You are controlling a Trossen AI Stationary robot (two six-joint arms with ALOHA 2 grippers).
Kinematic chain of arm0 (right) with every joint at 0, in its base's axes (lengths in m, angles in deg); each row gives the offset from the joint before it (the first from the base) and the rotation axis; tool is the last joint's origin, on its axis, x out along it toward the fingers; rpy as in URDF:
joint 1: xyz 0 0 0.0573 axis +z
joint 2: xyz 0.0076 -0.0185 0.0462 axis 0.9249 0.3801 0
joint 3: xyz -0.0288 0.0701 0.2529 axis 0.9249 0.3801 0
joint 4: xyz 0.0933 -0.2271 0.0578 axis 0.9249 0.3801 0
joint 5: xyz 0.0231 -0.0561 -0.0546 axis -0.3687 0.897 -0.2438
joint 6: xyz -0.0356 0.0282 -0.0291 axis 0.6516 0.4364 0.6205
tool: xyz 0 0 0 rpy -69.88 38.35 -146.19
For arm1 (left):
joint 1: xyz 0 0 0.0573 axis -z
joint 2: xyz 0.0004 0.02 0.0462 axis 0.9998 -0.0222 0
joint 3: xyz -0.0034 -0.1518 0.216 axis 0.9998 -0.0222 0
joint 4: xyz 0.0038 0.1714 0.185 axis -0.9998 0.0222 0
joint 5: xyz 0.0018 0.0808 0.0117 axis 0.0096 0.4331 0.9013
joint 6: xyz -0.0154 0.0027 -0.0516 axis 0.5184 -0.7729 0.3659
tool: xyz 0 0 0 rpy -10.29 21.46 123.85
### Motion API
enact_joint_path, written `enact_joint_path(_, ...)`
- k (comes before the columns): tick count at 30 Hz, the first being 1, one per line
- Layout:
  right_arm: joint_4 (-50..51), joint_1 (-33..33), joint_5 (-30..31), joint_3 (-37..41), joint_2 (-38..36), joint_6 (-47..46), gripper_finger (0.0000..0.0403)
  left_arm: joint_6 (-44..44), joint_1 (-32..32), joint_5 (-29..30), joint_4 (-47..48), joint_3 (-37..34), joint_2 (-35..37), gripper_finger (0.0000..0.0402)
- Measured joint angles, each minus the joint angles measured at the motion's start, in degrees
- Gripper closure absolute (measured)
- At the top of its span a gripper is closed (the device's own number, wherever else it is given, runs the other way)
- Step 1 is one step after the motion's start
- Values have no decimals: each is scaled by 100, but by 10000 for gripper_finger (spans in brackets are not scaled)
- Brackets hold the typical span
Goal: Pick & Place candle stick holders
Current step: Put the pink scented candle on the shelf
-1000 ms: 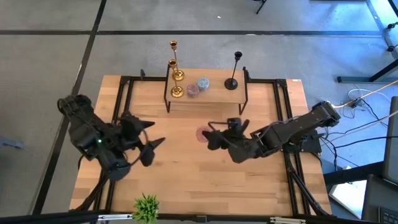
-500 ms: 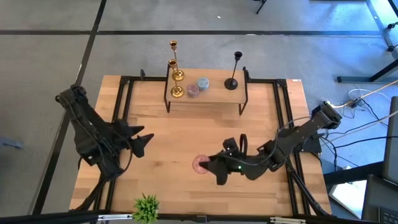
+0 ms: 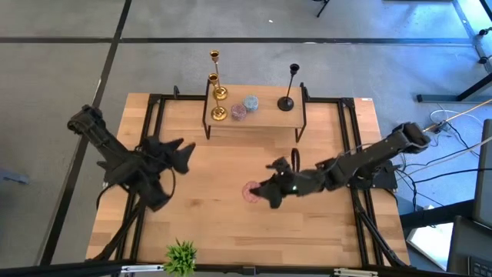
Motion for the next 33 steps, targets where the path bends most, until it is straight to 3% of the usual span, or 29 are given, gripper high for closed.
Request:
enact_joint_path(4, -789, -547, -613, 1176, -750, 87, 234, -164, -678, 76, 3, 0, 110, 66)
enact_joint_path(9, -1965, -1760, -1726, 2456, -1650, 126, 234, -323, -1526, 88, 11, 0, 327, 66)
enact_joint_path(15, -479, -3452, -2306, 2584, -2343, 80, 234, -305, -2330, 115, -302, -2, 565, 66)
enact_joint_path(20, -297, -4536, -3222, 2581, -2343, -105, 234, -505, -2686, 315, -581, -2, 606, 66)
enact_joint_path(27, -265, -4851, -3673, 2579, -2132, -454, 234, -1166, -2842, 226, -763, -2, 603, 66)
enact_joint_path(33, -89, -4665, -3126, 2209, -1952, -607, 234, -1801, -2842, 199, -758, -2, 964, 66)
